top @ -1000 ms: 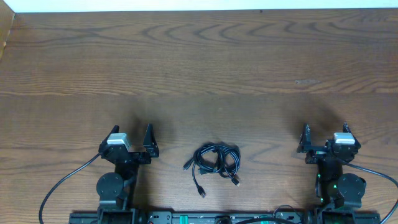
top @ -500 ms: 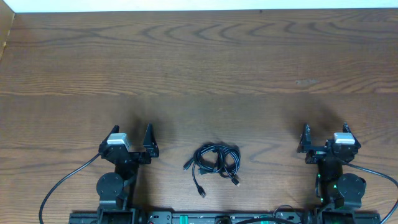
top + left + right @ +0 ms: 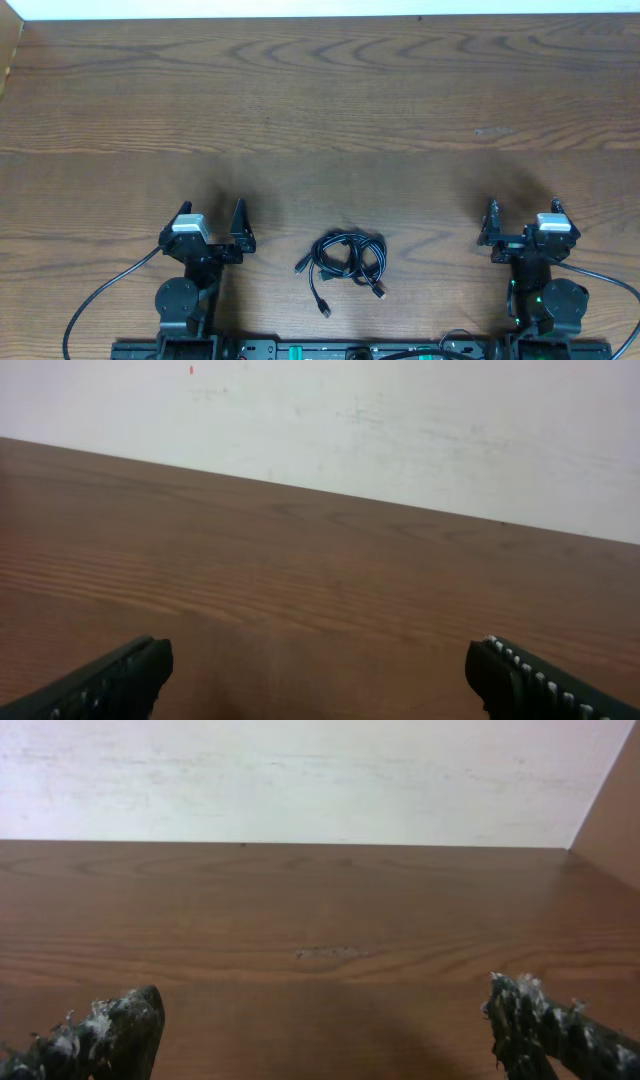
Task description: Untangle cables
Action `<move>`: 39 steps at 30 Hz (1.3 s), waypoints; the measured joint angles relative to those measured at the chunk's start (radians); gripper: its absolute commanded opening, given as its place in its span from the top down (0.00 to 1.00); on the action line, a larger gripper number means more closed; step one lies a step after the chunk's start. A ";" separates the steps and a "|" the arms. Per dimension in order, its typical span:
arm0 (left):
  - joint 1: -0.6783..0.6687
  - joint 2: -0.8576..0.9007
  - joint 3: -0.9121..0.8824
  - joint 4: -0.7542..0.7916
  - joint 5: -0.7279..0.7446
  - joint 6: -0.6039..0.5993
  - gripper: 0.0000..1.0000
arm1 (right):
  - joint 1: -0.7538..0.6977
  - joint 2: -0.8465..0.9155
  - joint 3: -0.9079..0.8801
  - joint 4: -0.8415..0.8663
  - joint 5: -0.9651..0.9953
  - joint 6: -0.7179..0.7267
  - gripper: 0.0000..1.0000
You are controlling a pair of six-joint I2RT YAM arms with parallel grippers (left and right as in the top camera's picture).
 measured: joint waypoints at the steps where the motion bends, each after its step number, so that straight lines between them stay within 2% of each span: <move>1: 0.000 0.000 0.000 0.000 0.000 0.000 0.02 | 0.000 0.000 0.000 0.000 0.000 0.000 0.01; 28: 0.000 0.005 0.021 -0.036 0.000 0.023 0.02 | 0.000 0.000 0.000 0.000 0.000 0.000 0.01; 39: 0.000 0.166 0.055 -0.082 -0.005 0.025 0.02 | 0.000 0.000 0.000 0.000 0.000 0.000 0.01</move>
